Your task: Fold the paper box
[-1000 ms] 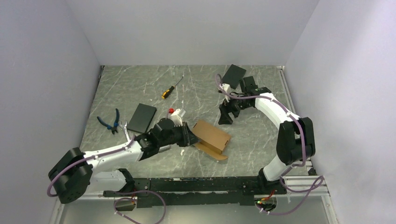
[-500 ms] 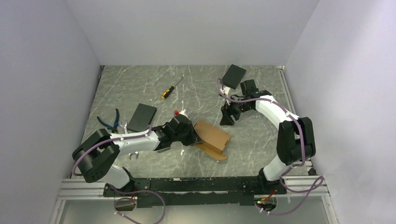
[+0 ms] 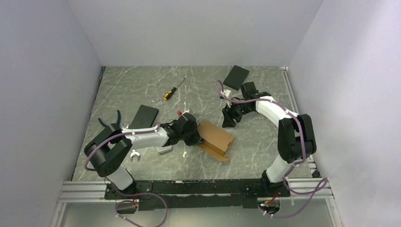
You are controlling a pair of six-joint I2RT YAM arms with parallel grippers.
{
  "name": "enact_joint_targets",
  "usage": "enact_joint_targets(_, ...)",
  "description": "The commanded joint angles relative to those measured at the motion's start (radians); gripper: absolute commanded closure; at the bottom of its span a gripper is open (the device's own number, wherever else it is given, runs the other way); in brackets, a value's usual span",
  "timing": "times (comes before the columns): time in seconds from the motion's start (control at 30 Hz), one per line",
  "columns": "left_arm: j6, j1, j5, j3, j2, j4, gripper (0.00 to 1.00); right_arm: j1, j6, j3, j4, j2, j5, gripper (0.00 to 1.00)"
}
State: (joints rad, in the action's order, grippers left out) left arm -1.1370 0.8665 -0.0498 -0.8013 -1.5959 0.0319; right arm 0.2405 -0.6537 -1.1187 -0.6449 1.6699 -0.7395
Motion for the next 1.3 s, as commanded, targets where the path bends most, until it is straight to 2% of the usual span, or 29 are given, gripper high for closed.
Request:
enact_joint_targets(0.0, 0.041, -0.065, 0.025, -0.078, -0.023, -0.002, 1.0, 0.006, 0.0, -0.014, 0.024, -0.012, -0.014, 0.44)
enact_joint_targets(0.13, 0.074, -0.131, -0.009, -0.126, -0.073, -0.017, 1.0, 0.006, 0.023, -0.009, 0.049, -0.026, -0.001, 0.42)
enact_joint_targets(0.23, 0.13, -0.182, -0.068, -0.196, -0.14, -0.018, 1.0, -0.005, 0.106, 0.007, 0.125, -0.074, 0.027, 0.39)
enact_joint_targets(0.47, 0.222, -0.245, -0.246, -0.372, -0.286, -0.049, 1.0, -0.07, 0.069, 0.061, 0.152, -0.194, -0.124, 0.25)
enact_joint_targets(0.63, 0.278, -0.251, -0.321, -0.431, -0.273, -0.002, 1.0, -0.098, 0.009, 0.078, 0.126, -0.222, -0.197, 0.18)
enact_joint_targets(0.7, 0.289, -0.251, -0.331, -0.411, -0.235, 0.006, 1.0, -0.099, -0.007, 0.09, 0.129, -0.233, -0.211, 0.13)
enact_joint_targets(0.77, 0.303, -0.251, -0.34, -0.372, -0.189, 0.009, 1.0, -0.1, -0.032, 0.119, 0.146, -0.25, -0.226, 0.02)
enact_joint_targets(0.83, 0.326, -0.251, -0.348, -0.336, -0.131, 0.017, 1.0, -0.099, -0.091, 0.166, 0.165, -0.275, -0.253, 0.0)
enact_joint_targets(0.87, 0.355, -0.251, -0.348, -0.315, -0.099, 0.025, 0.99, -0.101, -0.152, 0.194, 0.159, -0.292, -0.275, 0.0)
enact_joint_targets(1.0, 0.45, -0.251, -0.357, -0.168, 0.056, -0.011, 0.96, -0.113, -0.571, 0.273, 0.006, -0.362, -0.378, 0.0)
enact_joint_targets(1.13, 0.526, -0.229, -0.394, 0.047, 0.243, -0.185, 0.92, -0.115, -0.792, 0.292, -0.093, -0.374, -0.363, 0.01)
enact_joint_targets(1.17, 0.541, -0.205, -0.376, 0.099, 0.297, -0.225, 0.89, -0.116, -0.818, 0.293, -0.105, -0.374, -0.357, 0.01)
enact_joint_targets(1.27, 0.643, -0.054, -0.184, 0.195, 0.463, -0.244, 0.78, -0.116, -0.908, 0.308, -0.131, -0.374, -0.331, 0.01)
